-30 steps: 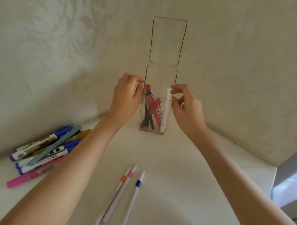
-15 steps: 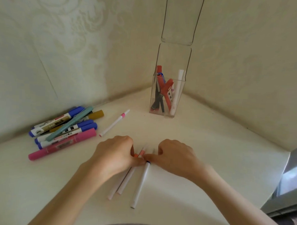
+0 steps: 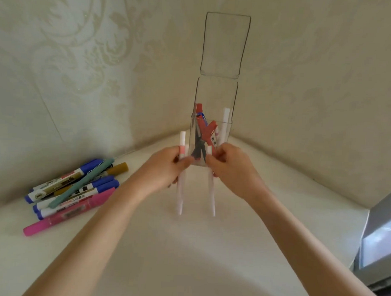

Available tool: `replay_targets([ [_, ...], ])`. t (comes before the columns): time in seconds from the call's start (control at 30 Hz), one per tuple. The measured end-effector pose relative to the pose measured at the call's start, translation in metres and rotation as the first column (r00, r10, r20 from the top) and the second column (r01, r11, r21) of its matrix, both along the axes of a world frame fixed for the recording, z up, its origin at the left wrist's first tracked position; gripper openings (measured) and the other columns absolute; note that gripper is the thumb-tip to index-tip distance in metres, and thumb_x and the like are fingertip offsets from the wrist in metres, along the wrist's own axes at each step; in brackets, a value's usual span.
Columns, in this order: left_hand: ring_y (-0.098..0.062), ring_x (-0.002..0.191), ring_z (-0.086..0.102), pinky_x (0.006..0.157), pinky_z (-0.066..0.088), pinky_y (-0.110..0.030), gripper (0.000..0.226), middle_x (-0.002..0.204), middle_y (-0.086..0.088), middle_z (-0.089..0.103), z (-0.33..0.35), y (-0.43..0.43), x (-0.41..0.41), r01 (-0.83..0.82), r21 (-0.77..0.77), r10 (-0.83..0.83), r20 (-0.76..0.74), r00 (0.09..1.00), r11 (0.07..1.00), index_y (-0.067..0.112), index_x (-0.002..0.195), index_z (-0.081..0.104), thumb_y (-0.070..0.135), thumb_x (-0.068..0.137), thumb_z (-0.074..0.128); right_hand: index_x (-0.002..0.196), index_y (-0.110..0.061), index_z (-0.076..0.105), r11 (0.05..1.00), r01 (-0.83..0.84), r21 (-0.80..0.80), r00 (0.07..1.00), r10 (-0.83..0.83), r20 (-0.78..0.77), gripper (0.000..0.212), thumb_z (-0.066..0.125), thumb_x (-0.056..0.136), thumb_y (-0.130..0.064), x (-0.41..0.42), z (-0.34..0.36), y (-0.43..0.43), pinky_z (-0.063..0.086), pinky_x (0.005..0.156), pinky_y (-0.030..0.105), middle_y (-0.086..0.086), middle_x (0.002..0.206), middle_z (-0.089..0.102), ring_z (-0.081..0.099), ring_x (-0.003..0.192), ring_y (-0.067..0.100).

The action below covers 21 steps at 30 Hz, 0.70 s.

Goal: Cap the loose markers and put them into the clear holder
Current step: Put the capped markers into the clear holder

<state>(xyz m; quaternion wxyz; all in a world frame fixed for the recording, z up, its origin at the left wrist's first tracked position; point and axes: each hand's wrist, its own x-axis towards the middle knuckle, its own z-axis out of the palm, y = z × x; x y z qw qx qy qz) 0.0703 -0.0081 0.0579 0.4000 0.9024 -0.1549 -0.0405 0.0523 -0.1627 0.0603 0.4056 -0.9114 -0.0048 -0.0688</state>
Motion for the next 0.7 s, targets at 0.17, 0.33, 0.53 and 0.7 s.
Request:
replay_targets([
  [0.17, -0.001, 0.051, 0.056, 0.052, 0.051, -0.019, 0.015, 0.067, 0.002, 0.058, 0.052, -0.015, 0.042, -0.017, -0.484, 0.185, 0.303, 0.935, 0.875, 0.01, 0.083, 0.061, 0.023, 0.09, 0.057, 0.075, -0.026, 0.049, 0.951, 0.07, 0.301, 0.882, -0.2, 0.427, 0.018, 0.054, 0.091, -0.02, 0.031, 0.058, -0.023, 0.051, 0.058, 0.029, 0.001, 0.075, 0.065, 0.066, 0.069, 0.019],
  [0.33, 0.0, 0.061, 0.061, 0.059, 0.051, -0.015, 0.013, 0.074, 0.004, 0.061, 0.085, -0.034, 0.076, -0.006, -0.53, 0.269, 0.42, 0.867, 0.848, 0.008, 0.091, 0.06, 0.02, 0.091, 0.056, 0.089, -0.014, 0.053, 0.881, 0.085, 0.465, 0.752, -0.363, 0.55, 0.005, 0.052, 0.092, -0.018, 0.052, 0.089, -0.035, 0.052, 0.062, 0.024, 0.003, 0.085, 0.067, 0.066, 0.072, 0.013],
  [0.53, -0.004, 0.064, 0.06, 0.059, 0.05, -0.016, 0.017, 0.083, -0.001, 0.061, 0.073, -0.042, 0.095, -0.063, -0.466, 0.302, 0.458, 0.836, 0.882, 0.006, 0.101, 0.052, 0.018, 0.09, 0.057, 0.101, -0.01, 0.051, 0.958, 0.13, 0.256, 0.751, -0.264, 0.606, 0.01, 0.05, 0.094, -0.017, 0.061, 0.069, -0.037, 0.039, 0.054, 0.006, -0.009, 0.072, 0.056, 0.054, 0.063, 0.003],
  [0.7, -0.006, 0.066, 0.063, 0.066, 0.055, -0.025, 0.021, 0.09, -0.009, 0.064, 0.061, -0.037, 0.097, -0.089, -0.446, 0.298, 0.424, 0.855, 0.891, 0.002, 0.103, 0.054, 0.018, 0.09, 0.057, 0.111, -0.015, 0.05, 0.986, 0.148, -0.074, 0.856, -0.09, 0.509, 0.018, 0.049, 0.093, -0.017, 0.068, 0.049, -0.041, 0.051, 0.061, 0.033, 0.008, 0.081, 0.067, 0.06, 0.074, 0.023],
])
